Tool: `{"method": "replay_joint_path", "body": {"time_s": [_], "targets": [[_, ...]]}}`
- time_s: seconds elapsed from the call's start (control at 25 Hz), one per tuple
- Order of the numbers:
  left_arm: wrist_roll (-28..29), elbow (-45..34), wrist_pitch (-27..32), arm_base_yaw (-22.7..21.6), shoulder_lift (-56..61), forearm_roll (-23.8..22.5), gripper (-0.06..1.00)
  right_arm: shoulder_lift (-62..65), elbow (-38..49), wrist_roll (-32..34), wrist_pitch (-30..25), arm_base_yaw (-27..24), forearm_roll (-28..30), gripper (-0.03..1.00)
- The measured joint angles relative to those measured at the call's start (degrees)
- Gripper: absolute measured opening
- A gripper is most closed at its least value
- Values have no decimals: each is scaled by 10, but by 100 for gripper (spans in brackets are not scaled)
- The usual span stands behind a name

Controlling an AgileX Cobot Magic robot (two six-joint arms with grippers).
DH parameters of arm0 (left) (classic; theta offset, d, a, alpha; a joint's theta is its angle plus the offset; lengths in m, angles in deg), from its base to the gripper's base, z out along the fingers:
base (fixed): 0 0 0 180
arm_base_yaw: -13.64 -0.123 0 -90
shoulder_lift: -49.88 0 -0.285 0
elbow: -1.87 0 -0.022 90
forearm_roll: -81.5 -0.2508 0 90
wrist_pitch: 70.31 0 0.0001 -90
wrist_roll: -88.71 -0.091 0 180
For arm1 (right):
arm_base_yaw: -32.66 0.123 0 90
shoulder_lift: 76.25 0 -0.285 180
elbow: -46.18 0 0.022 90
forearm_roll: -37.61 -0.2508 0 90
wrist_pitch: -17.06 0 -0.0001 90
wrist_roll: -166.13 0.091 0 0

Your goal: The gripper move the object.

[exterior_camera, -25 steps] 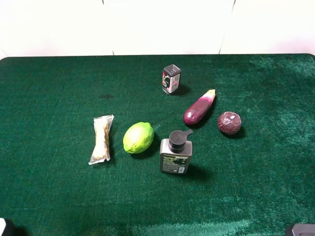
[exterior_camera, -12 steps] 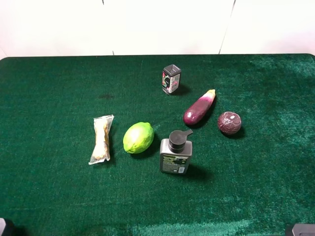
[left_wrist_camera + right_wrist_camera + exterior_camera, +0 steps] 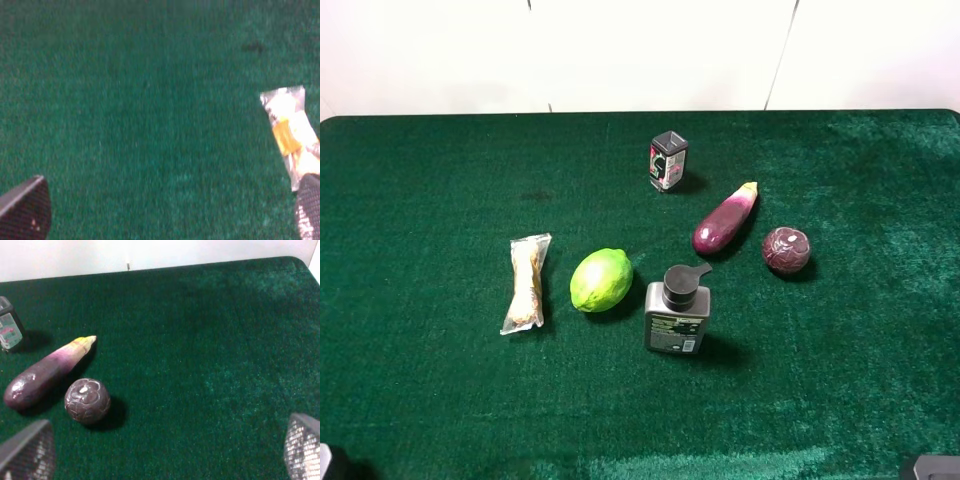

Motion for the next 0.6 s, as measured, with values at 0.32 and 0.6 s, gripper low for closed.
{"method": "replay_joint_path", "body": {"time_s": [0.32,0.6], "targets": [[0,0,0,0,1,0,99,0,0,0,0,0,0,70],[0,0,0,0,1,0,99,0,0,0,0,0,0,70]]}}
